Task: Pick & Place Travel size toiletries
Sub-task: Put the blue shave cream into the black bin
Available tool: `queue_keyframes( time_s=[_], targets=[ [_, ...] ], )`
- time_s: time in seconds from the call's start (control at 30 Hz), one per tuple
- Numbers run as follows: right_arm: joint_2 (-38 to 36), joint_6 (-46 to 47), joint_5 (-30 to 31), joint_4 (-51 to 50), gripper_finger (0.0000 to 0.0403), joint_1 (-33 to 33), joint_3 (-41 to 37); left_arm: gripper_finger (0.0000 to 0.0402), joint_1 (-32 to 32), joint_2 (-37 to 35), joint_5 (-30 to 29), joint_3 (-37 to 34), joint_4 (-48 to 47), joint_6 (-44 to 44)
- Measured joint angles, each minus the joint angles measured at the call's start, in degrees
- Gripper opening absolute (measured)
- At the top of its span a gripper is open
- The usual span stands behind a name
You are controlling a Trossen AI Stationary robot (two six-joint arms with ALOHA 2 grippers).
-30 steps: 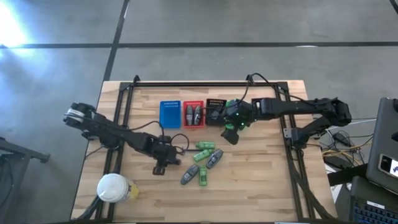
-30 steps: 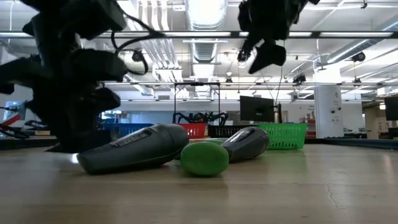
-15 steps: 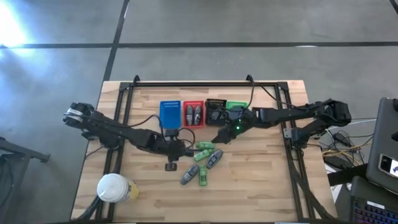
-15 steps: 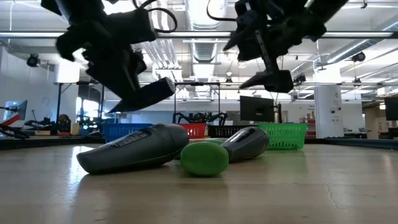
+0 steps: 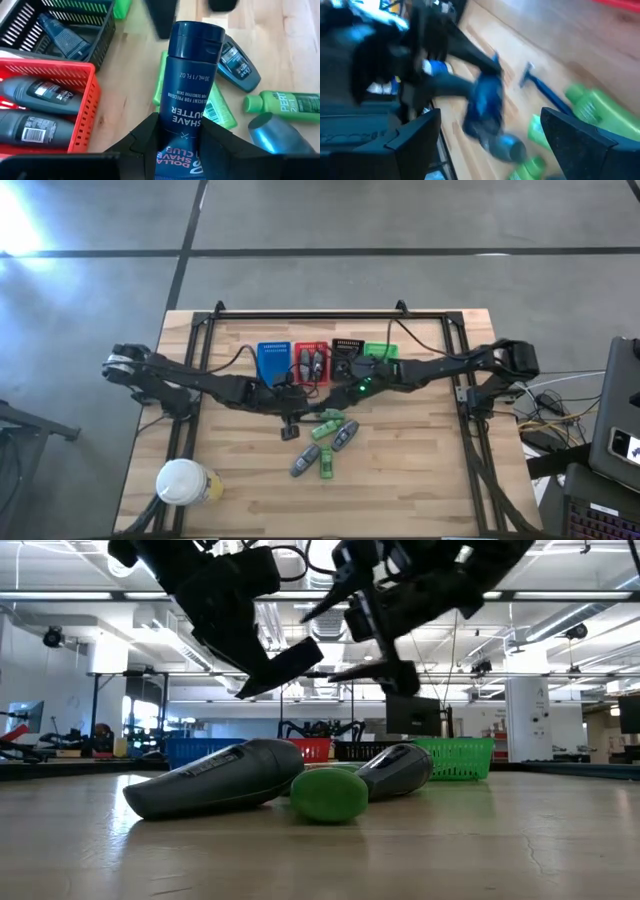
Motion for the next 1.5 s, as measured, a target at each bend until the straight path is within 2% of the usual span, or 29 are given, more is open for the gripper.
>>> queue_keyframes(
  time_s=[0.17,0.33,0.7,1.03,1.33,1.5],
  targets=[
    [3.06,-0.97,-0.62,-1.1,0.0325,-0.04,4.62,0.0117,0.3,-0.02,0.09,0.3,-0.01,-0.04],
    [4.23,-2.33,-0.81,-8.33,0.0315,-0.01,7.58,0.0117,0.35,-0.02,-0.09,0.3,-0.02,-0.44],
    [3.63,-2.71,-0.74,-10.07,0.0277,-0.02,7.68,0.0117,0.35,-0.02,-1.6,0.3,-0.1,0.06],
    [4.66,-2.1,-2.05,-7.96,0.0219,-0.03,7.68,0.0117,0.35,-0.02,-1.64,0.26,0.06,0.13],
    [4.66,-3.4,-2.32,-8.1,0.012,-0.05,7.68,0.0131,0.28,-0.02,-1.08,0.22,0.09,-0.64],
    [4.66,-4.42,-2.42,-9.13,0.0119,-0.24,7.68,0.0163,0.22,-0.02,-0.81,0.22,0.3,-4.69]
  ],
)
